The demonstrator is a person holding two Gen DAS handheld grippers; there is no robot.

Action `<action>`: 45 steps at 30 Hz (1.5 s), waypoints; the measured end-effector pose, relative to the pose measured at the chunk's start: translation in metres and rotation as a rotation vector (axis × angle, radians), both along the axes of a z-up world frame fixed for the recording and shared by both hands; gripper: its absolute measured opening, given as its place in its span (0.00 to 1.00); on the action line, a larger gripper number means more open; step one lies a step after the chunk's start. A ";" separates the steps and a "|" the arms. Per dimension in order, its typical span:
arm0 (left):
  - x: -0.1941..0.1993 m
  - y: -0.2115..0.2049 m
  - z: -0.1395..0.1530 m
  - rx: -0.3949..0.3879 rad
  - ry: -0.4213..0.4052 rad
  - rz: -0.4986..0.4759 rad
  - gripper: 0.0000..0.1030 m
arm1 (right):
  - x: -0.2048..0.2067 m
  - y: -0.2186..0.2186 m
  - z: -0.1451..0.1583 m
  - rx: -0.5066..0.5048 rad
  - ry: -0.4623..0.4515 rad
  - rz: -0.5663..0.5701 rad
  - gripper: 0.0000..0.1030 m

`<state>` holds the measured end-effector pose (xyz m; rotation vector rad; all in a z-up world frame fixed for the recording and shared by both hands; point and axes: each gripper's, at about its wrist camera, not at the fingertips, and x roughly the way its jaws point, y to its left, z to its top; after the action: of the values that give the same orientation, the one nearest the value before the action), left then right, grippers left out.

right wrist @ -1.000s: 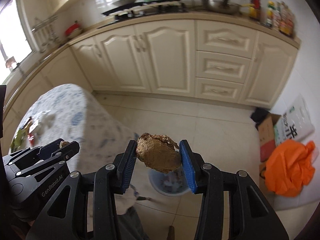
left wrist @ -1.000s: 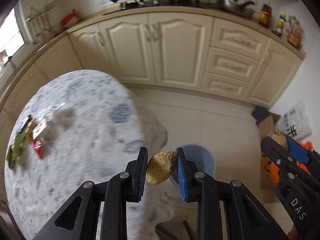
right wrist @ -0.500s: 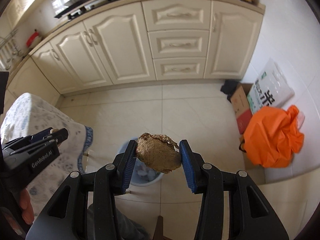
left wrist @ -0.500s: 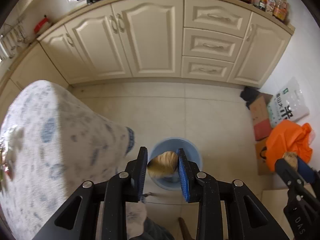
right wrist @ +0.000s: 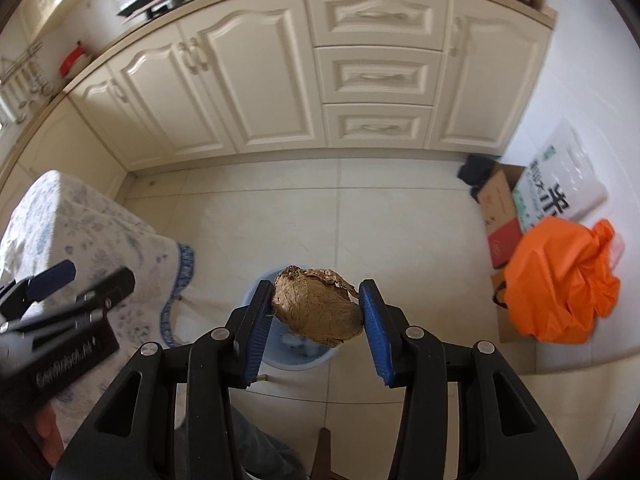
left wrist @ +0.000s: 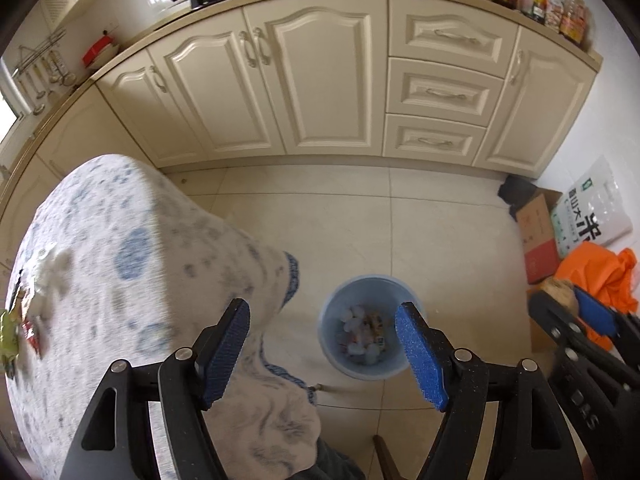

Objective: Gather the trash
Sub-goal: 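Open the left gripper over the blue bin while the right gripper opens too, then move both tools back over the table toward the remaining packets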

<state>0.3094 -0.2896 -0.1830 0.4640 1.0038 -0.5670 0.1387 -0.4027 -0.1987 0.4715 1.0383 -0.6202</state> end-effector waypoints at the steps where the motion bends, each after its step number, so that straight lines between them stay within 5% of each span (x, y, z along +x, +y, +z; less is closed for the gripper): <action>1: 0.000 0.004 0.003 -0.006 -0.003 0.010 0.70 | 0.007 0.004 -0.001 -0.001 0.010 0.023 0.51; 3: -0.002 0.014 0.006 -0.011 -0.010 0.030 0.70 | 0.013 0.010 0.000 -0.024 0.015 0.049 0.82; 15: -0.022 0.047 0.020 -0.013 0.004 0.049 0.72 | 0.008 0.023 0.001 -0.036 0.028 0.058 0.83; 28: -0.039 0.081 0.045 -0.050 -0.017 0.076 0.72 | -0.004 0.047 0.037 -0.101 -0.034 0.092 0.83; 45: -0.059 0.244 0.093 -0.151 -0.116 0.349 0.83 | 0.037 0.158 0.075 -0.155 -0.107 0.314 0.89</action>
<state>0.2506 -0.0455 -0.0900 0.1784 0.8983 -0.2954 0.1753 -0.2447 -0.1239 0.1978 0.9301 -0.3869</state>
